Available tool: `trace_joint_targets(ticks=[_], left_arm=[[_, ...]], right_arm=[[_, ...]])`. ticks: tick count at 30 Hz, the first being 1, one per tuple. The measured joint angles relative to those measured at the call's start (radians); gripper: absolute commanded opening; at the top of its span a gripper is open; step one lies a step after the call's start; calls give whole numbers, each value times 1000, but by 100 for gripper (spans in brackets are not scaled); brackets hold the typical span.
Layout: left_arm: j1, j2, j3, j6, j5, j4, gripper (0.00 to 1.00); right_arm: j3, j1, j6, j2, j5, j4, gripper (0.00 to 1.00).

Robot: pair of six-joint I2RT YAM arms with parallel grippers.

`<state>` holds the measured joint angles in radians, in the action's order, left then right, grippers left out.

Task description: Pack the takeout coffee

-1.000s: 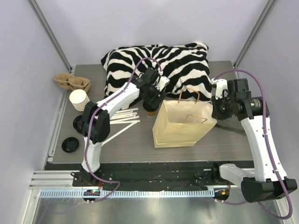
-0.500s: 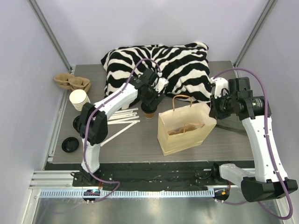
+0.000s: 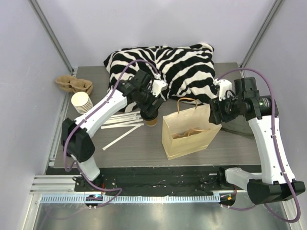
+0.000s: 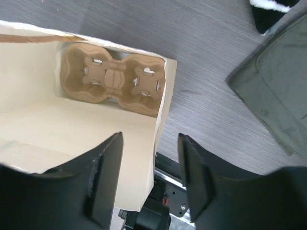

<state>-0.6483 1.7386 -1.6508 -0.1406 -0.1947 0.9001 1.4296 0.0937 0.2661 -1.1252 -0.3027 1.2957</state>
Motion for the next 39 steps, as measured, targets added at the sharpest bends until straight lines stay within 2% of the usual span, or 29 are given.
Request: trace_joint_targets(ticks=[3,6,9,14,21,25,29,31,34,39], left_arm=[[0,-44,28,-1,-16,3,33],[0,-83,76,-6,-26,-2,33],[0,-114,128,-10,-35,-1,33],[0,-165,192,-19,-64,-1,33],[0,-260,201,-20,-93,2,33],[0,-305,146,-25,-119,29,36],[0,-336,-1,-73,-184,92,36],[-5,-345,-90,-106,-224,120,36],[-32,-357,-202,-157,-267,156,36],[-103,-360,-346,-240,-314,240,36]], right_arm=[[31,0,16,-13,-2,10,77],[53,0,30,-21,-6,27,85],[91,0,50,-44,-11,39,88],[199,0,129,-120,-61,53,89],[284,0,253,-234,-154,57,89],[301,0,272,-285,-164,56,91],[301,0,249,-281,-153,60,91],[301,0,227,-265,-147,61,91],[300,0,192,-239,-140,61,83],[263,0,158,-203,-133,63,63]])
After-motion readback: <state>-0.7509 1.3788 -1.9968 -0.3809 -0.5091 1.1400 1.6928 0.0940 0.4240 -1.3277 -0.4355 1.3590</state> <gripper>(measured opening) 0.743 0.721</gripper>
